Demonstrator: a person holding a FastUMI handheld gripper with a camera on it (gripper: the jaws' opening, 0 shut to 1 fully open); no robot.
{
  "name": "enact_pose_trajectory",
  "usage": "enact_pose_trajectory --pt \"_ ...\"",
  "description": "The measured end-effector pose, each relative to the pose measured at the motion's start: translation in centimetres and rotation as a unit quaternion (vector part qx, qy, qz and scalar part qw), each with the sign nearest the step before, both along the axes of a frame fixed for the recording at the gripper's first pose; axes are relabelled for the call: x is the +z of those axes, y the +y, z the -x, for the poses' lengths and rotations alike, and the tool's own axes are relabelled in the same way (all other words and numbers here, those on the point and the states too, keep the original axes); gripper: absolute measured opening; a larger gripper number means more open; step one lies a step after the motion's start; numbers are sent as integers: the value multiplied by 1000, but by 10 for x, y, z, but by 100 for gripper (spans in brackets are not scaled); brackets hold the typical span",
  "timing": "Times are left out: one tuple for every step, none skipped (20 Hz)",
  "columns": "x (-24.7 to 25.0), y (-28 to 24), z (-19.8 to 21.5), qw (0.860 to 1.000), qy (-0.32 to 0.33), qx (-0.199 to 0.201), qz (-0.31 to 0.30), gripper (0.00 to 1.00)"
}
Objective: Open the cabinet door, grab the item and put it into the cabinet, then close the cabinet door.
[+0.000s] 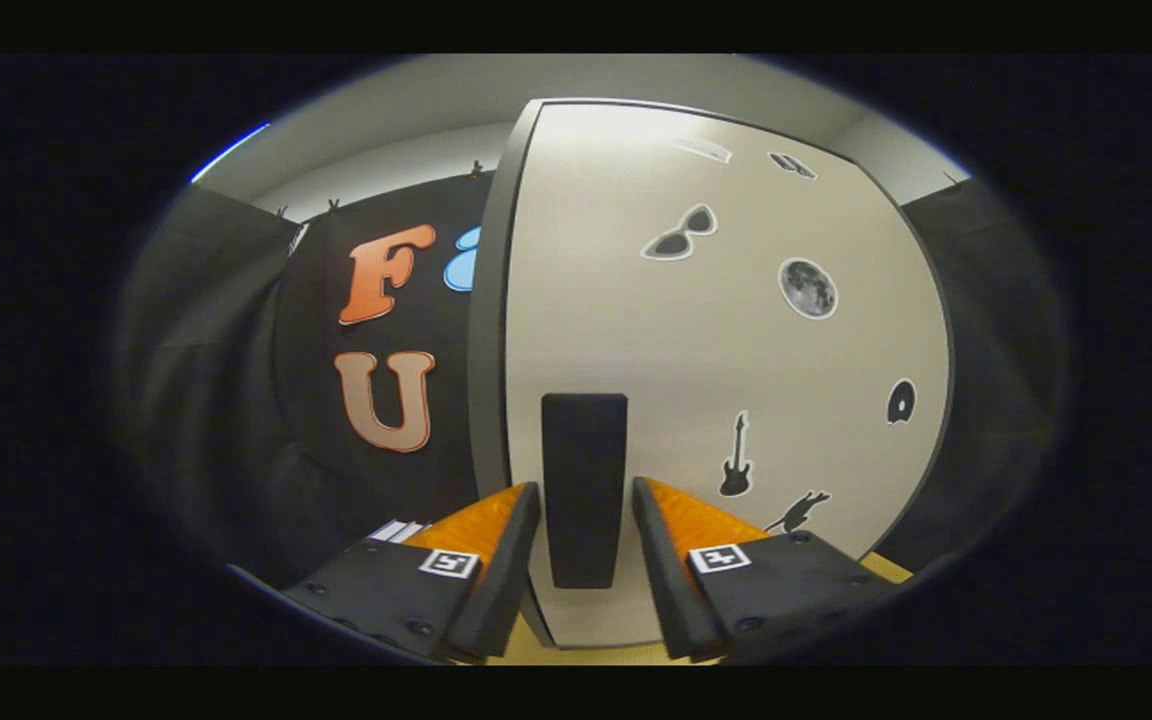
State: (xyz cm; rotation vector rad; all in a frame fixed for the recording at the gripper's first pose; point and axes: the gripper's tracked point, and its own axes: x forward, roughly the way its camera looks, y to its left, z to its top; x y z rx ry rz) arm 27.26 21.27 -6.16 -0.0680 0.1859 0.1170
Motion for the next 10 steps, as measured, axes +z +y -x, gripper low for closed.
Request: enact_pose_trajectory --pt "1 0 -1 1000 -7 -1 -7 43" --pt "-3 -1 -2 1000 0 4 -6 42" --pt "0 -2 -1 1000 -2 10 -6 41" --pt "-2 -2 0 1000 2 14 -10 40" --pt "-1 -1 -1 1000 1 18 -10 36" --pt "-2 -2 -1 1000 2 22 -2 32" --pt "-2 -2 1 1000 2 26 2 32" --pt "-2 -2 3 1000 4 31 0 32" --pt "-2 -2 3 999 7 36 -5 32" --pt "-2 -3 5 999 11 41 -9 32"
